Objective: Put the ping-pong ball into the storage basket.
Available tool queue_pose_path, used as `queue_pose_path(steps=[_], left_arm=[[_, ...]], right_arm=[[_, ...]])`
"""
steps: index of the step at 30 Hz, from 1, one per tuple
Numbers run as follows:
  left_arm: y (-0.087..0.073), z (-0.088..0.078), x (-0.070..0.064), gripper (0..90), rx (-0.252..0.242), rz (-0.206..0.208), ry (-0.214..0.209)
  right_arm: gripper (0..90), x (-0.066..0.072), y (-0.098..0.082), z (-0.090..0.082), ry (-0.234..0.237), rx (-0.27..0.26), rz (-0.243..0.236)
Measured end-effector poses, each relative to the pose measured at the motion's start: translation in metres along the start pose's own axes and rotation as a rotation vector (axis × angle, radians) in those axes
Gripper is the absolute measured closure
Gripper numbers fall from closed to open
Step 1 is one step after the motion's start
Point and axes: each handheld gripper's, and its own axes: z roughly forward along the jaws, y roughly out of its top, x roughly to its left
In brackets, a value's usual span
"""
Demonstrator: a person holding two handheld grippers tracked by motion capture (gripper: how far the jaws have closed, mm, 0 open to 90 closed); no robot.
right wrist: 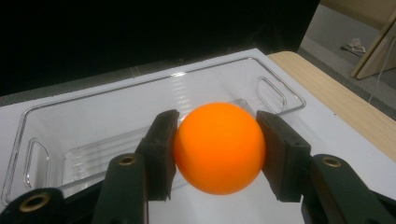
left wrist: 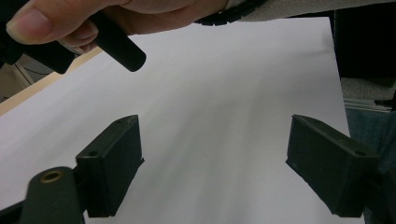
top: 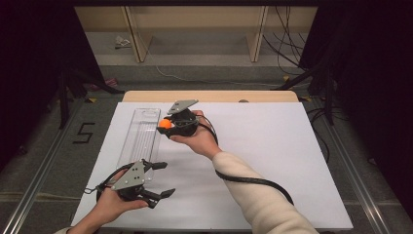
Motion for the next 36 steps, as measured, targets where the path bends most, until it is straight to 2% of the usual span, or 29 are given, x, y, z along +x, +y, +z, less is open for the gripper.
queue_pose_path(steps=[36], left_arm=[[0.000,0.001,-0.001,17.6,0.008,0.007,0.000]], right_arm=[[51.5,0.007,0.008,0.015,0.024,0.006,-0.008]])
